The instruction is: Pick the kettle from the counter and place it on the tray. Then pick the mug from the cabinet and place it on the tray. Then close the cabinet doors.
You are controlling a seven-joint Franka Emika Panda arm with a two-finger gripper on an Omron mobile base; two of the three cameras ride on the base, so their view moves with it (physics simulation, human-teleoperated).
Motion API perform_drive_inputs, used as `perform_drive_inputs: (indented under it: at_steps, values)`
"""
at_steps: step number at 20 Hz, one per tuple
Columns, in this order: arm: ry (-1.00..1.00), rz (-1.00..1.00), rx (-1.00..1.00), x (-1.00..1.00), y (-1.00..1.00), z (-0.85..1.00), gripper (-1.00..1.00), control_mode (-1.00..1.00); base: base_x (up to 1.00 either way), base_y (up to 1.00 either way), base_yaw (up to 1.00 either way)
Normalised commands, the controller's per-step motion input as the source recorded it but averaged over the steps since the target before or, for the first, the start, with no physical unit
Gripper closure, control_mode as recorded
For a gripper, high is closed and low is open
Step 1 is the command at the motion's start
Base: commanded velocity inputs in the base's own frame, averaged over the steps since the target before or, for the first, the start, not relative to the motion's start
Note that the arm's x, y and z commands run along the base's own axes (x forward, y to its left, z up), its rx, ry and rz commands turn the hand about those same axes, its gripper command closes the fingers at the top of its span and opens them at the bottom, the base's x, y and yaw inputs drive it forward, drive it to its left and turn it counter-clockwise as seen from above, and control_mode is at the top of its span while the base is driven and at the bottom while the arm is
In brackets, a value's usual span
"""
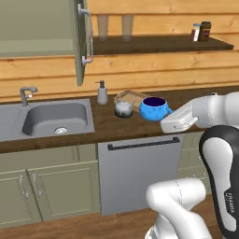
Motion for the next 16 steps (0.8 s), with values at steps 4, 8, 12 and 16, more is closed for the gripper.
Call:
perform_drive_inputs:
  at_steps: [4,8,12,16]
  values:
    - [0.00,0.00,0.00,0.00,0.00,0.00,1.00,1.00,0.35,-0.73,0.08]
    - [0.00,0.00,0.00,0.00,0.00,0.00,1.00,1.00,0.55,-0.35,0.14]
    - [0.00,0.00,0.00,0.00,0.00,0.00,1.00,1.00,0.59,-0.17,0.10]
    - [0.00,0.00,0.00,0.00,0.00,0.00,1.00,1.00,0.61,-0.01,0.02]
